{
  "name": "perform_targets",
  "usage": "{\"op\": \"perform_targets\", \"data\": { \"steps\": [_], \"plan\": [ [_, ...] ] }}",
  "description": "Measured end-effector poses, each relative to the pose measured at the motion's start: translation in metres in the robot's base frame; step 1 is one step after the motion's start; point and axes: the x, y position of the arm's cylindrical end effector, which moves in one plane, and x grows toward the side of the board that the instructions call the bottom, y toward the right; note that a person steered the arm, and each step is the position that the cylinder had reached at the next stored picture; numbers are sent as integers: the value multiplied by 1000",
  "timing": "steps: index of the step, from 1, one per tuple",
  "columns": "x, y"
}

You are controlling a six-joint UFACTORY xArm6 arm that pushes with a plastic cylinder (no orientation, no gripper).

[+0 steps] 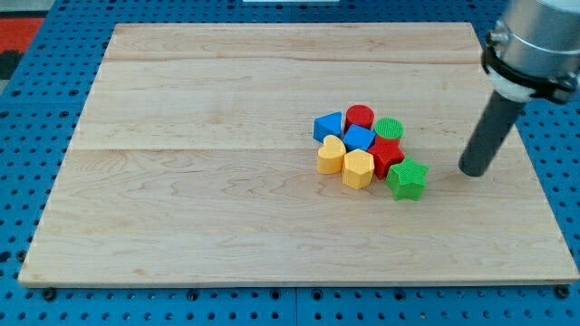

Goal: Push the red star into the heart

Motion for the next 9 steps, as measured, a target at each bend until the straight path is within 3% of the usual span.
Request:
{"op": "perform_targets", "data": {
  "steps": [2, 5, 9],
  "plan": [
    [-12, -34],
    [-52, -175],
    [-54, -172]
  ]
}}
